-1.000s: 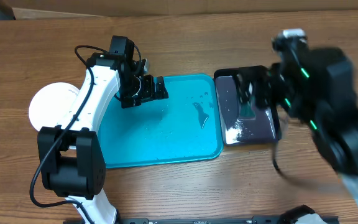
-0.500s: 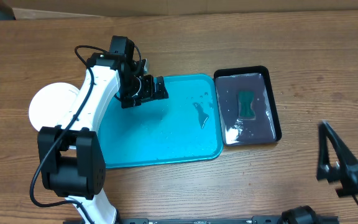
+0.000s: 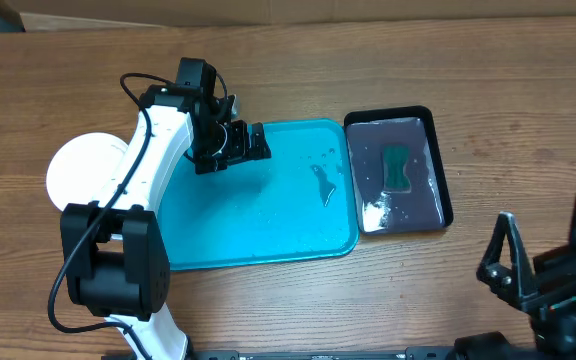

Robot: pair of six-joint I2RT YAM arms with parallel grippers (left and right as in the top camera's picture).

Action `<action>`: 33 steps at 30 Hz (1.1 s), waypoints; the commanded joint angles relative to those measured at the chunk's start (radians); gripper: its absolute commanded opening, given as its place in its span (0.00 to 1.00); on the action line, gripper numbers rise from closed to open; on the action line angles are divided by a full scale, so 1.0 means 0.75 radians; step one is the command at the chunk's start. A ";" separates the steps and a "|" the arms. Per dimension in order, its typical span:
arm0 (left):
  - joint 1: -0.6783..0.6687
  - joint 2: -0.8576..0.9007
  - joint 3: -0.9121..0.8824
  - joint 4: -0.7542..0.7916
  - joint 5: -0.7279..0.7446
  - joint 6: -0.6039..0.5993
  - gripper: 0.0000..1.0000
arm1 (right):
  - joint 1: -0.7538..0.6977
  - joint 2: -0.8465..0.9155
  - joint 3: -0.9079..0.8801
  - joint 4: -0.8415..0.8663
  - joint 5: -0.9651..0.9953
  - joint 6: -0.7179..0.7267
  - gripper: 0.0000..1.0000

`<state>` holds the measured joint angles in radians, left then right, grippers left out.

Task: Clean dirty plates on tray and stack at the side

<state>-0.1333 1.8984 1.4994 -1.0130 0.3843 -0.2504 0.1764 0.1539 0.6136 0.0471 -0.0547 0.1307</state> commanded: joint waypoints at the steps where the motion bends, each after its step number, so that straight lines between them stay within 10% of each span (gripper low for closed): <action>1: -0.004 -0.028 0.022 0.001 -0.004 0.035 1.00 | -0.007 -0.069 -0.190 0.172 -0.023 -0.002 1.00; 20: -0.004 -0.028 0.022 0.001 -0.004 0.035 1.00 | -0.028 -0.201 -0.796 0.300 -0.024 -0.001 1.00; 33: -0.004 -0.028 0.022 0.001 -0.004 0.035 1.00 | -0.081 -0.201 -0.808 -0.141 0.001 -0.007 1.00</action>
<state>-0.1333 1.8984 1.4994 -1.0130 0.3843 -0.2504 0.1246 0.0143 0.0181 0.0013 -0.0677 0.1295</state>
